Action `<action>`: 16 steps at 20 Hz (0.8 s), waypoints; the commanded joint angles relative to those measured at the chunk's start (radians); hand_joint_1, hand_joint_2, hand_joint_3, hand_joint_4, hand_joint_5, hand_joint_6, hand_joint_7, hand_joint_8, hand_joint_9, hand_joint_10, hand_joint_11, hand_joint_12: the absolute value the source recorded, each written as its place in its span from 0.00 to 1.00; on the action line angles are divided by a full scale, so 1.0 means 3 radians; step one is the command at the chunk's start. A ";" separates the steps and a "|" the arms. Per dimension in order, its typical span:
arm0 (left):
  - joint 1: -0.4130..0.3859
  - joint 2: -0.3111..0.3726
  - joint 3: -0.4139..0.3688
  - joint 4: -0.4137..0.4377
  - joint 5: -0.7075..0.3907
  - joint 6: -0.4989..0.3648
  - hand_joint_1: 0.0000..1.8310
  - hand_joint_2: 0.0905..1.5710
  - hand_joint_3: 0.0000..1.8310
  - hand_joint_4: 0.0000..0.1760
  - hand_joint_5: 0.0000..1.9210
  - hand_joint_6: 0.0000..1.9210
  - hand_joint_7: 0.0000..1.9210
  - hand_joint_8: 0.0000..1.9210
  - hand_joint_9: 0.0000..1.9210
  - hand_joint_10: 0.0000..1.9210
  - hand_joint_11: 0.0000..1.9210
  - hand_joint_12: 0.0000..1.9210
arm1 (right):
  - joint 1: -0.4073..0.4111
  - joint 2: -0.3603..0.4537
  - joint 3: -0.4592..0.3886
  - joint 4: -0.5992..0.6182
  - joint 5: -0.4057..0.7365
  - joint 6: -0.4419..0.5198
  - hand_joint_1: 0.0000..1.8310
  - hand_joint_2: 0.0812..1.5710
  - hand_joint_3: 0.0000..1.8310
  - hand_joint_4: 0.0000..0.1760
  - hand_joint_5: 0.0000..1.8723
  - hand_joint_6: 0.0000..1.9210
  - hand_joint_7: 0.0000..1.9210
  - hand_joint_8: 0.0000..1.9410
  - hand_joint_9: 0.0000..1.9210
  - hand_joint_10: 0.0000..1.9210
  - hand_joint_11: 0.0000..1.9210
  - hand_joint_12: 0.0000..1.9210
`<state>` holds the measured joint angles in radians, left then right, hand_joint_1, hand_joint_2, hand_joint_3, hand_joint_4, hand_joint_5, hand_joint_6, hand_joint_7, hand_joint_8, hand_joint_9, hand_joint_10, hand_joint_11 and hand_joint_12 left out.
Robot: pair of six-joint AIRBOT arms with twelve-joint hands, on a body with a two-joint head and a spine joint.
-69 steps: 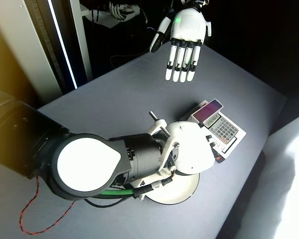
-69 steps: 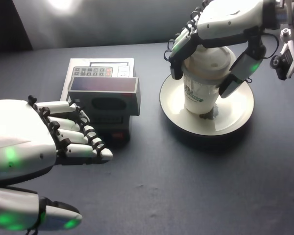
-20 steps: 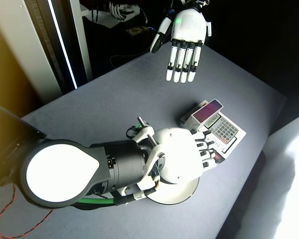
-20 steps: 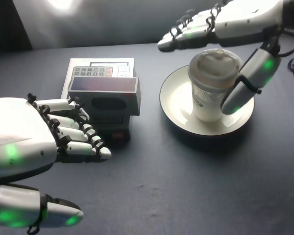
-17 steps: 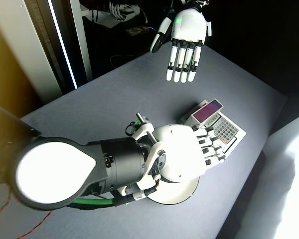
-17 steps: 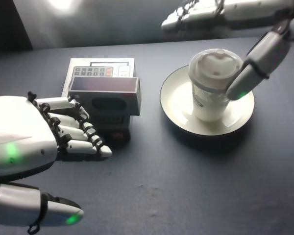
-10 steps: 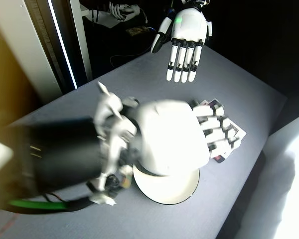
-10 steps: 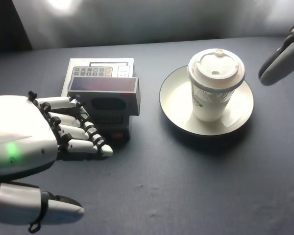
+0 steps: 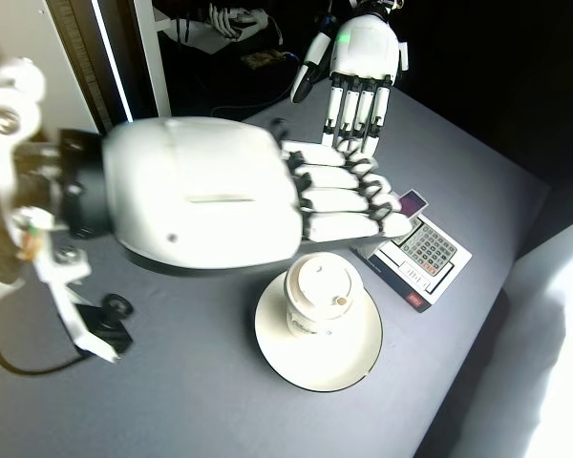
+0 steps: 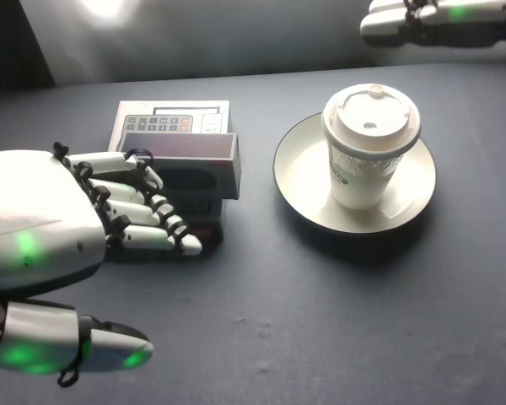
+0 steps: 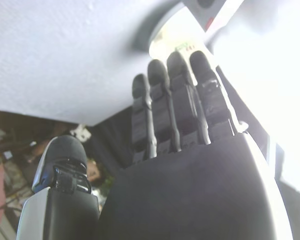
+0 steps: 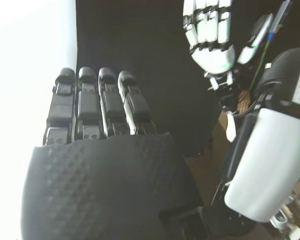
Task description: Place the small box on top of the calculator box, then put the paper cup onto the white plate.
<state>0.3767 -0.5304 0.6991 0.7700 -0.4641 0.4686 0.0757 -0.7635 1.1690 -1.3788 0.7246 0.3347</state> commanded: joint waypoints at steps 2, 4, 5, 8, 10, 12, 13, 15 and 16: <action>-0.0043 0.0010 0.0002 -0.0079 -0.0268 -0.0013 0.09 0.81 0.00 0.00 0.40 0.06 0.44 0.11 0.35 0.27 0.14 0.66 | 0.0010 0.0089 -0.0041 0.0310 0.0077 -0.0006 0.04 0.70 0.01 0.00 0.22 0.01 0.26 0.02 0.25 0.03 0.00 0.54; -0.0033 0.0013 0.0004 -0.0079 -0.0284 -0.0013 0.05 0.89 0.00 0.00 0.30 0.75 0.33 0.79 0.29 0.87 0.22 0.94 | -0.0025 0.0091 -0.0075 0.0317 0.0058 -0.0052 0.09 0.84 0.00 0.00 0.36 0.10 0.40 0.13 0.30 0.36 0.10 0.77; -0.0034 0.0013 0.0006 -0.0084 -0.0285 -0.0014 0.06 0.92 0.01 0.00 0.28 0.91 0.31 0.94 0.30 0.97 0.24 0.99 | -0.0041 0.0091 -0.0088 0.0321 0.0054 -0.0052 0.13 0.85 0.00 0.00 0.34 0.27 0.35 0.37 0.28 0.58 0.16 0.84; -0.0047 0.0009 0.0002 -0.0106 -0.0279 -0.0015 0.11 0.99 0.01 0.00 0.35 1.00 0.40 1.00 0.39 1.00 0.38 1.00 | -0.0096 0.0094 -0.0161 0.0322 0.0055 -0.0113 0.16 0.91 0.00 0.00 0.23 0.97 0.28 0.98 0.30 0.99 0.29 1.00; -0.0044 0.0009 0.0002 -0.0109 -0.0280 -0.0015 0.05 1.00 0.03 0.00 0.36 1.00 0.42 1.00 0.42 1.00 0.41 1.00 | -0.0124 0.0109 -0.0193 0.0322 0.0055 -0.0121 0.16 0.96 0.00 0.00 0.43 1.00 0.46 1.00 0.46 1.00 0.46 1.00; -0.0038 0.0011 0.0006 -0.0110 -0.0280 -0.0022 0.09 1.00 0.04 0.00 0.37 1.00 0.45 1.00 0.45 1.00 0.44 1.00 | -0.0166 0.0124 -0.0212 0.0322 0.0055 -0.0173 0.16 0.99 0.01 0.00 0.51 1.00 0.53 1.00 0.51 1.00 0.52 1.00; -0.0038 0.0011 0.0007 -0.0110 -0.0280 -0.0024 0.13 1.00 0.04 0.00 0.37 1.00 0.46 1.00 0.47 1.00 0.46 1.00 | -0.0190 0.0128 -0.0218 0.0321 0.0056 -0.0184 0.20 0.99 0.00 0.00 0.53 1.00 0.55 1.00 0.52 1.00 0.53 1.00; -0.0038 0.0011 0.0007 -0.0117 -0.0279 -0.0024 0.16 1.00 0.05 0.00 0.38 1.00 0.46 1.00 0.46 1.00 0.47 1.00 | -0.0201 0.0129 -0.0224 0.0321 0.0056 -0.0245 0.26 0.98 0.00 0.00 0.55 1.00 0.55 1.00 0.50 1.00 0.50 1.00; -0.0038 0.0011 0.0008 -0.0120 -0.0279 -0.0024 0.16 1.00 0.05 0.00 0.36 1.00 0.45 1.00 0.45 1.00 0.47 1.00 | -0.0205 0.0130 -0.0230 0.0320 0.0056 -0.0316 0.25 0.98 0.00 0.00 0.54 1.00 0.54 1.00 0.49 1.00 0.48 1.00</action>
<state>0.3771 -0.5335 0.6991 0.7647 -0.4660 0.4652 0.0071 -0.7380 1.1004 -1.3502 0.7044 0.2279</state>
